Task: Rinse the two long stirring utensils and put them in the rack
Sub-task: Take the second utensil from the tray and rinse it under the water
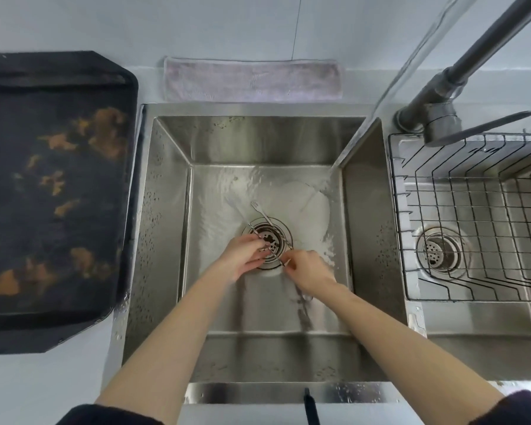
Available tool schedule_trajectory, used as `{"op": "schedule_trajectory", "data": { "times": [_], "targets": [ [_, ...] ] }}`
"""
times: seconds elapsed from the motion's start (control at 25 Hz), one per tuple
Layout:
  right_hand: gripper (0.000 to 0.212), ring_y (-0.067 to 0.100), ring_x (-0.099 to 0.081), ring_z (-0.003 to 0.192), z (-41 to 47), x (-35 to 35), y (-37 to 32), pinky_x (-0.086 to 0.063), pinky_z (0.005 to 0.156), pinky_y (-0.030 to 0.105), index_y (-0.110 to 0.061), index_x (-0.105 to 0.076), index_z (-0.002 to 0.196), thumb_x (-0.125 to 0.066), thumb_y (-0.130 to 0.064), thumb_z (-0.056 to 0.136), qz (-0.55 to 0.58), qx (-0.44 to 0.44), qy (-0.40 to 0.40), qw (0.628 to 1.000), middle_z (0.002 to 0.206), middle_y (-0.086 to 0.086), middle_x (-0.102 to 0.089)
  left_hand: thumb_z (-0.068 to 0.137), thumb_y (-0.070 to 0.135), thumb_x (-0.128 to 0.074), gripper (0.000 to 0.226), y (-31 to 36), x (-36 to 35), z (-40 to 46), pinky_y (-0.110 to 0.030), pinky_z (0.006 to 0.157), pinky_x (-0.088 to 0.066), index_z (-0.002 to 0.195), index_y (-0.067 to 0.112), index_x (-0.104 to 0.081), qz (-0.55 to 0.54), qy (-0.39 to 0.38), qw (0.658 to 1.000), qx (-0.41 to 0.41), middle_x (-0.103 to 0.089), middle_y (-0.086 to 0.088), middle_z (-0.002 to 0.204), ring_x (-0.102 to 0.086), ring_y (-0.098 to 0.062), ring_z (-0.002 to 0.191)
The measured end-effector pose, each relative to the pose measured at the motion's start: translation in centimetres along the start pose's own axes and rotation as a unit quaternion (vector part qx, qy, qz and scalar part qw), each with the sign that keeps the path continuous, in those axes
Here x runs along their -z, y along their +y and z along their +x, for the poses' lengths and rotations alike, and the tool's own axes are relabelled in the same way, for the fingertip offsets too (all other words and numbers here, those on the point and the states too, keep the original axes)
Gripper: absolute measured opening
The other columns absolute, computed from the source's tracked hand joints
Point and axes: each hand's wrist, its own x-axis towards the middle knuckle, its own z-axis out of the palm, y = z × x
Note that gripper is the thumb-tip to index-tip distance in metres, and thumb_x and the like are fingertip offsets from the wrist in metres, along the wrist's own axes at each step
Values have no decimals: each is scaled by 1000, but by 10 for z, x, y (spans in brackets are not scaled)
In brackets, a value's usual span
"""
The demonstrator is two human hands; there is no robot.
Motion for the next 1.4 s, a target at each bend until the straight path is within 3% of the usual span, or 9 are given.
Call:
{"op": "schedule_trajectory", "data": {
  "times": [0.12, 0.28, 0.4, 0.52, 0.68, 0.84, 1.0, 1.28, 1.4],
  "targets": [
    [31, 33, -58, 112, 5, -6, 3, -49, 94, 40, -21, -60, 115, -45, -14, 89, -12, -11, -14, 1000, 119, 12, -65, 91, 4, -47, 17, -5, -2, 5, -38, 95, -46, 82, 18, -49, 5, -1, 1000, 19, -59, 1, 82, -58, -20, 91],
    [28, 32, -59, 109, 9, -14, 6, -49, 93, 39, -22, -60, 112, -46, -16, 89, -16, -27, -34, 999, 119, 12, -65, 92, 3, -44, 19, -9, -1, 10, -22, 74, -46, 81, 17, -52, 10, -4, 999, 37, -59, 2, 79, -59, -12, 75],
    [28, 32, -59, 111, 11, -19, 8, -49, 95, 38, -21, -61, 114, -47, -17, 90, 0, -41, -41, 998, 120, 12, -64, 91, 3, -44, 22, -13, -1, 15, -24, 76, -47, 76, 17, -50, 10, -2, 999, 46, -59, 0, 80, -59, -14, 75],
    [30, 33, -59, 111, 15, -21, 9, -49, 96, 38, -20, -63, 113, -47, -16, 89, 16, -46, -43, 998, 120, 14, -65, 92, 3, -44, 12, -15, -2, 20, -32, 93, -45, 94, 11, -52, -1, -2, 999, 46, -58, -2, 83, -58, -21, 90],
    [32, 32, -60, 110, 17, -21, 12, -49, 97, 36, -20, -65, 112, -46, -12, 88, 38, -52, -44, 997, 119, 12, -66, 92, 5, -44, 36, -17, -1, 22, -31, 92, -44, 128, 4, -45, -6, -9, 999, 44, -56, -10, 105, -56, -23, 97],
    [32, 31, -60, 109, 17, -21, 13, -49, 97, 37, -21, -66, 110, -45, -12, 87, 45, -48, -45, 997, 117, 11, -67, 93, 7, -44, 36, -16, 0, 18, -34, 98, -43, 128, 5, -44, -2, -10, 999, 48, -57, -6, 95, -55, -23, 100],
    [33, 33, -60, 106, 12, -18, 12, -50, 94, 37, -21, -67, 108, -41, -13, 88, 50, -45, -35, 997, 115, 13, -67, 93, 7, -43, 40, -13, 1, 10, -35, 100, -43, 133, 7, -40, 15, -11, 999, 34, -55, -10, 114, -57, -24, 105],
    [33, 36, -59, 108, -11, 10, 13, -49, 95, 40, -17, -62, 116, -40, -19, 92, 23, -13, -19, 999, 120, 18, -63, 92, 13, -45, 40, 3, -2, -15, -30, 95, -42, 132, 12, -45, 173, 13, 983, -53, -57, -6, 110, -57, -17, 100],
    [34, 37, -57, 111, -24, 28, 12, -48, 95, 40, -14, -60, 118, -38, -21, 93, 1, 10, -6, 1000, 121, 18, -63, 89, 12, -46, 46, 16, -7, -31, -28, 99, -39, 134, 11, -45, 307, 26, 944, -116, -58, -11, 123, -55, -21, 115]
  ]
}}
